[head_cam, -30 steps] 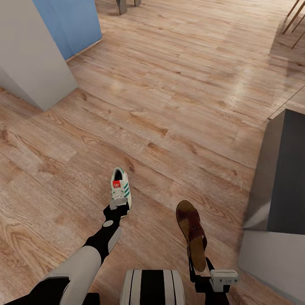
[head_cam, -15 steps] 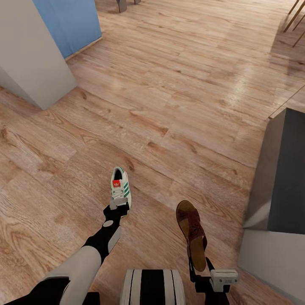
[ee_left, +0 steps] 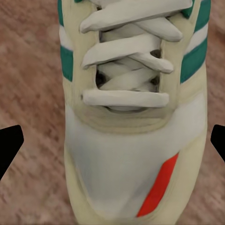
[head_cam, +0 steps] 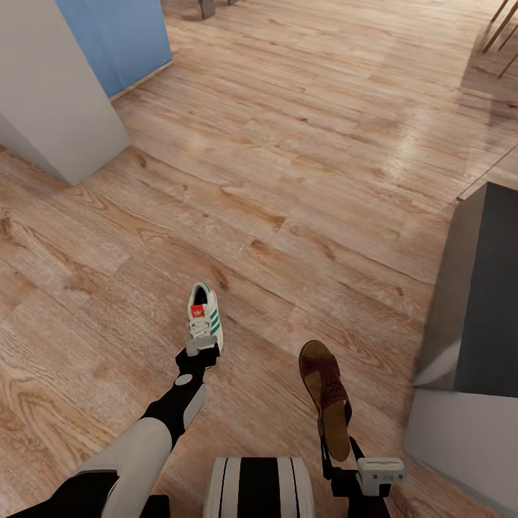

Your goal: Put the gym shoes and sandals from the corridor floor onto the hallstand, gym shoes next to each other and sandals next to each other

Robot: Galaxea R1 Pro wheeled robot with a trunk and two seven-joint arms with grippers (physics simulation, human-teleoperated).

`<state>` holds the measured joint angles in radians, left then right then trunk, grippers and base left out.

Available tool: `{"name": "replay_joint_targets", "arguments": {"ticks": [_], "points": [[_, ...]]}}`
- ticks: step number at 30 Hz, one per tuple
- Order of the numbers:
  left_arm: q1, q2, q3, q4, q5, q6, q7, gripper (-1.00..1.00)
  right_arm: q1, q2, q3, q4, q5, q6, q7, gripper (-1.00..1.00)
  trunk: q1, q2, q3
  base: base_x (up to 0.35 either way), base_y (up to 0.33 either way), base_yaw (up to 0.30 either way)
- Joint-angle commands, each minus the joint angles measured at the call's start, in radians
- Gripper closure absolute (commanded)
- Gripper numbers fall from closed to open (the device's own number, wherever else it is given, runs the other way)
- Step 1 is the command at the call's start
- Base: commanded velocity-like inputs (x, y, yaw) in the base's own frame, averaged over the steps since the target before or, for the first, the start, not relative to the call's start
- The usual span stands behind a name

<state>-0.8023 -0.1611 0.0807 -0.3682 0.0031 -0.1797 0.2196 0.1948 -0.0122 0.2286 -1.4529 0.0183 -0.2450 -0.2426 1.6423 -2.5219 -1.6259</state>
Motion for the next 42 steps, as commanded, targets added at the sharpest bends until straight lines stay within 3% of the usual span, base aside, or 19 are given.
{"name": "replay_joint_targets", "arguments": {"ticks": [1,42], "points": [[0.0,0.0,0.0,0.0,0.0,0.0,0.0,-1.0,0.0,0.0,0.0,0.0,-0.003,-0.001,0.002,1.0,0.0,0.0,0.0,0.0,0.0,0.0],[0.0,0.0,-0.001,-0.002,0.0,-0.001,0.0,-1.0,0.0,0.0,0.0,0.0,-0.003,0.0,0.002,1.0,0.0,0.0,-0.018,0.0,0.0,0.0]]}}
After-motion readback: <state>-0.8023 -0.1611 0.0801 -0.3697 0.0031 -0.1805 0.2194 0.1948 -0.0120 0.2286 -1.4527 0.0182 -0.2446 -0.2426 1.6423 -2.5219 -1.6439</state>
